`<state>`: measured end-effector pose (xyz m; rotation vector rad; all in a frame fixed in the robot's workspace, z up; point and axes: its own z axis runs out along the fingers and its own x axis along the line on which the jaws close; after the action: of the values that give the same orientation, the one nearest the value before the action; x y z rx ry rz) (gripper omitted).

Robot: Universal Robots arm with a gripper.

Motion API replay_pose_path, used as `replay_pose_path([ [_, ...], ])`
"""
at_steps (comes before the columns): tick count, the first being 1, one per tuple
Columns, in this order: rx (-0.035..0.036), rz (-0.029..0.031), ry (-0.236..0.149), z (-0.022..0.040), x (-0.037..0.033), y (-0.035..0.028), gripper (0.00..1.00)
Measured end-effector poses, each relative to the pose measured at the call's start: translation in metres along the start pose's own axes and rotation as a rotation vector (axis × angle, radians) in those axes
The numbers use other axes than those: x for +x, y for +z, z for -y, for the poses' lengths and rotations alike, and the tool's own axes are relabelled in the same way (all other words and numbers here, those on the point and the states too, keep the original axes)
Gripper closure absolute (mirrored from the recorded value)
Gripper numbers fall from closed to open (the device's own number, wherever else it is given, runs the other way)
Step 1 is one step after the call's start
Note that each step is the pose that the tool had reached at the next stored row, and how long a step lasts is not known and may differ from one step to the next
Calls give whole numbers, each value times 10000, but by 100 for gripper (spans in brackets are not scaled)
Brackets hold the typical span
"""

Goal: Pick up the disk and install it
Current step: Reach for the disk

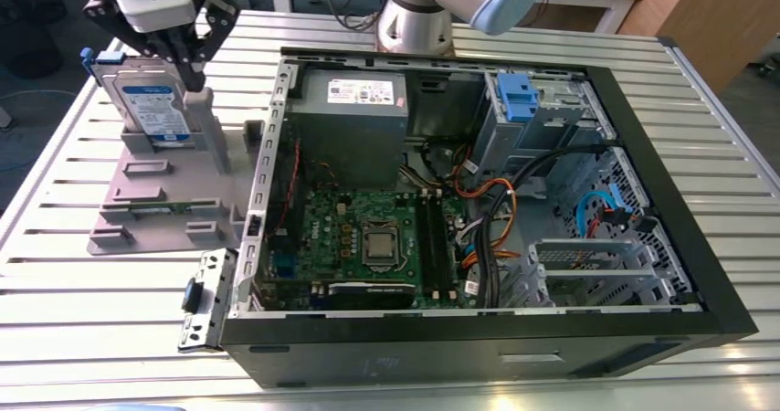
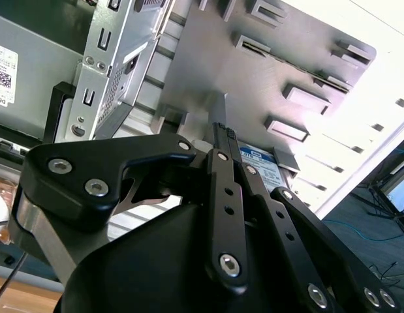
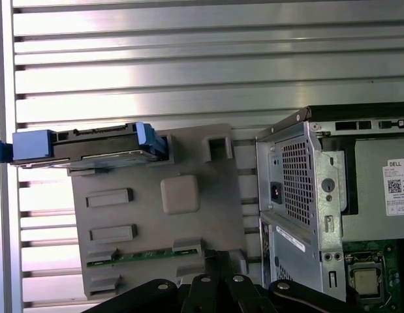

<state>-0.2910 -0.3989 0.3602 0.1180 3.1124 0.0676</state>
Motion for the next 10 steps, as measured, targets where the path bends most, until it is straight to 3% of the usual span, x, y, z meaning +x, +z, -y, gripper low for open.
replay_pose_path([
  [10,0,0,0,2,28,6,89],
])
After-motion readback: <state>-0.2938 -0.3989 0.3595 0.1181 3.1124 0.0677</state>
